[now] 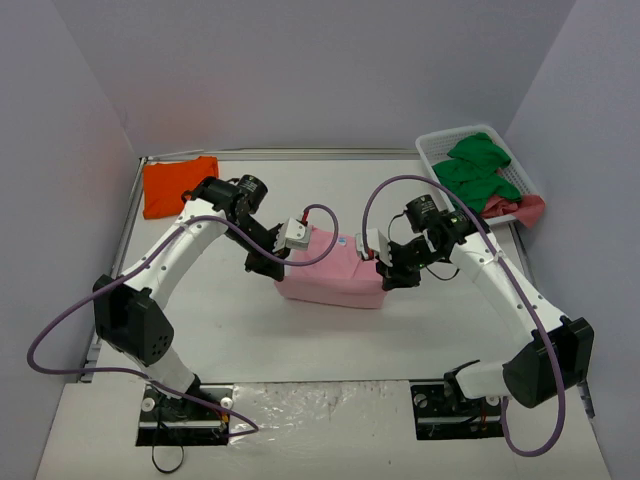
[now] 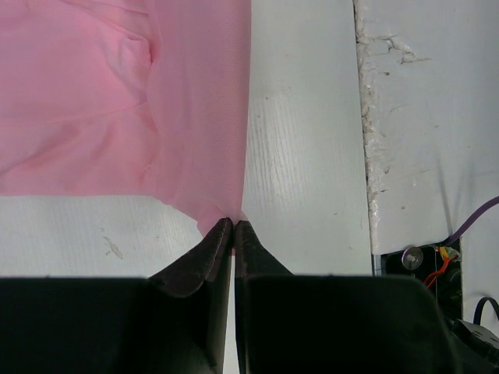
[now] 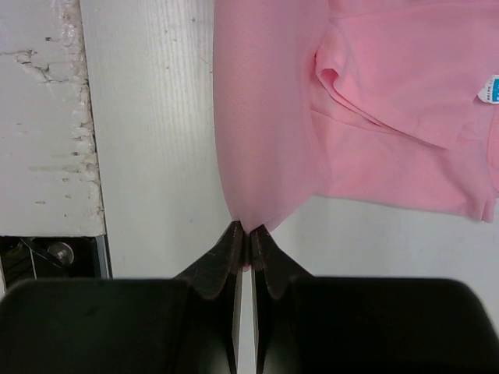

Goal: Fold and stack the t-shirts
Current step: Fold the long partially folded tshirt into a neat square

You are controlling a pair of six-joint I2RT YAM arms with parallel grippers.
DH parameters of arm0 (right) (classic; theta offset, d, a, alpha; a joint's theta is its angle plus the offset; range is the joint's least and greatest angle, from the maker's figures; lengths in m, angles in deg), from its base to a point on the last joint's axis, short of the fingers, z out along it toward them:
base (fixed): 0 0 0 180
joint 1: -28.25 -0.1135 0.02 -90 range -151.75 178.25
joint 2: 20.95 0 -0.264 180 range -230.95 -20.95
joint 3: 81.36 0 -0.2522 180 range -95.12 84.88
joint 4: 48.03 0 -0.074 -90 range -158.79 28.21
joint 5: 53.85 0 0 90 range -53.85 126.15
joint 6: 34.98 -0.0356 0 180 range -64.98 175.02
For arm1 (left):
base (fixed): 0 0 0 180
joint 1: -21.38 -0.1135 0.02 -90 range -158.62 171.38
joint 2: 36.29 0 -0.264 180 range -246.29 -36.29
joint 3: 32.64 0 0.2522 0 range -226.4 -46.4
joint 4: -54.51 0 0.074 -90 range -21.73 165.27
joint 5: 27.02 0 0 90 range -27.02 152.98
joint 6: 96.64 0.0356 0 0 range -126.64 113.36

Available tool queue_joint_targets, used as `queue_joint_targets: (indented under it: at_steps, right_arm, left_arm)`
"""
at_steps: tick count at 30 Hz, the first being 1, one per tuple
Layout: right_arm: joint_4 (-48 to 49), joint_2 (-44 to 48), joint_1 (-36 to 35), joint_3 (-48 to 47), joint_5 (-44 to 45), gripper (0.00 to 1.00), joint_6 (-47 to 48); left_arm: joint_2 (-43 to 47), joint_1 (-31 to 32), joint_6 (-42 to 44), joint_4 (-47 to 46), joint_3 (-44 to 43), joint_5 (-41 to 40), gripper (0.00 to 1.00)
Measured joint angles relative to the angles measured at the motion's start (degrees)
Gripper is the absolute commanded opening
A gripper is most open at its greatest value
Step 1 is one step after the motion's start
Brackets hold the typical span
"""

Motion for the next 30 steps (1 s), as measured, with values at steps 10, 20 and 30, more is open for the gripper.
queue_joint_targets:
  at_steps: [10,20,30]
  right_arm:
    - [0.13,-4.59,3.67,-5.27,0.48,0.00,1.55]
    - [0.15,-11.43,5.64,-10.25,0.72,0.00,3.15]
    - [0.44,-19.69,7.76,-16.98,1.18,0.00,4.55]
  left_arm:
    - [-5.55,-0.02,-1.92,0.09,-7.06,-3.04,0.03]
    - [-12.70,-1.11,-1.97,0.33,-16.74,-5.09,0.02]
    - [-22.71,-2.89,-0.33,0.57,-30.14,-5.66,0.02]
